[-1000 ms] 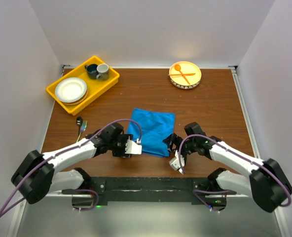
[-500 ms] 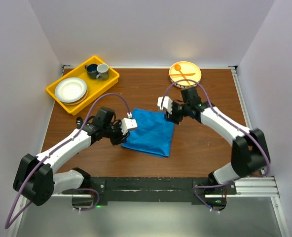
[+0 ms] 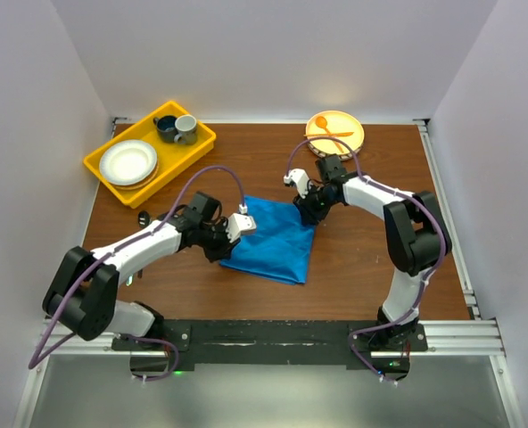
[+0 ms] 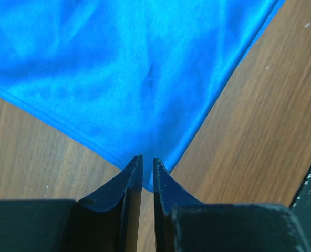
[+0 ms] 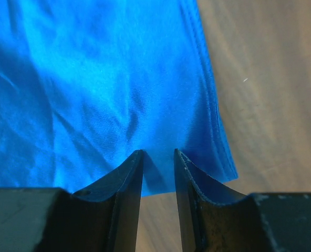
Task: Fold the napkin into a case and place the utensils inside
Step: Rotate the lower triangle-folded napkin at the center of the board.
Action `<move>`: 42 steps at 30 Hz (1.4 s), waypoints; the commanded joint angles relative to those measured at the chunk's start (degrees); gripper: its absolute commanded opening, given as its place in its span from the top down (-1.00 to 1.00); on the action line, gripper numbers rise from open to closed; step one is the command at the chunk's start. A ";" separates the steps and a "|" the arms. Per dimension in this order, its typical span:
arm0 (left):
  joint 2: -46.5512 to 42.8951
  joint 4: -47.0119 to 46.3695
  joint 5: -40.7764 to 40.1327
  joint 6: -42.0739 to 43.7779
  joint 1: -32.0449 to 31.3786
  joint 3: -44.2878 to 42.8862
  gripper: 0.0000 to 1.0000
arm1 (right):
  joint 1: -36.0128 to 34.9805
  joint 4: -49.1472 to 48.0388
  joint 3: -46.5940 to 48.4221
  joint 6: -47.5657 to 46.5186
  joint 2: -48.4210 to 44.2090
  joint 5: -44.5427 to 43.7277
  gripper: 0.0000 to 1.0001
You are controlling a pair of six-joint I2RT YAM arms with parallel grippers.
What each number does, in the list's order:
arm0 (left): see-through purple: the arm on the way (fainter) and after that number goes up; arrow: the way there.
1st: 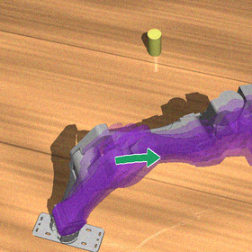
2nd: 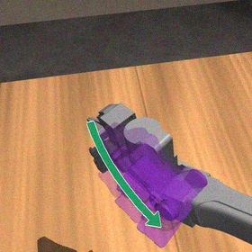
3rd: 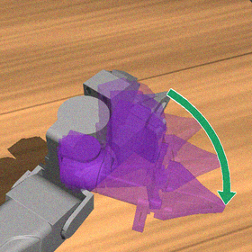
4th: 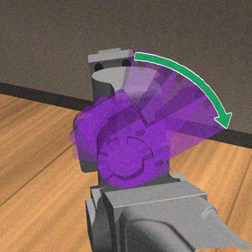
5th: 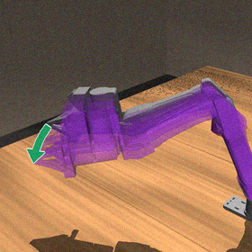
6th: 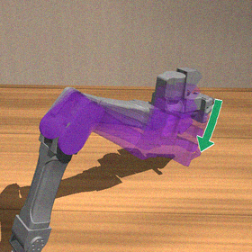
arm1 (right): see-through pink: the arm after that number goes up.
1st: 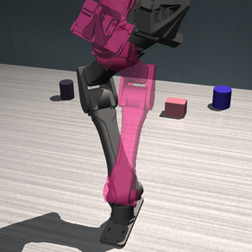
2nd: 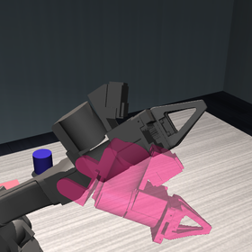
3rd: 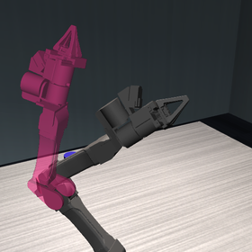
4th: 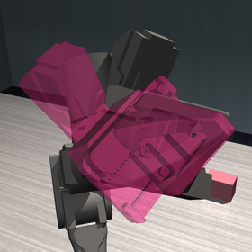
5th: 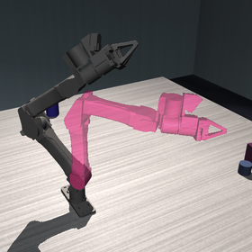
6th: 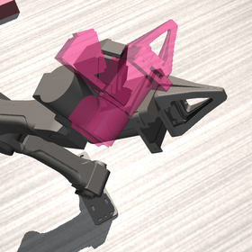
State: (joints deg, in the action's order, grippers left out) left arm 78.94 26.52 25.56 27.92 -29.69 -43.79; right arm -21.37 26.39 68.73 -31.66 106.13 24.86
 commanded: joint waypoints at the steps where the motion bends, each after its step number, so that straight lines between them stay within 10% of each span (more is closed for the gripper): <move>1: 1.48 -1.38 -2.18 2.83 -0.54 1.34 0.63 | -0.17 3.13 3.59 1.95 2.59 -1.57 0.32; 21: 5.88 -1.03 -3.32 9.96 -9.23 3.71 0.67 | -0.17 5.86 11.86 3.45 11.64 -4.21 0.31; 30: 1.85 -0.77 4.41 5.04 -9.08 -0.42 0.19 | -0.34 8.68 18.28 2.48 6.92 0.19 -0.02; 42: -0.28 0.11 3.53 8.11 -5.55 0.37 0.20 | -0.34 10.43 14.86 -2.09 9.19 -5.43 0.26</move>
State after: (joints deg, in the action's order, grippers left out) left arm 78.63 26.41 28.16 34.22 -35.11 -42.22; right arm -21.74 34.96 84.18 -32.45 115.15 21.50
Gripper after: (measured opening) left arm 0.403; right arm 0.402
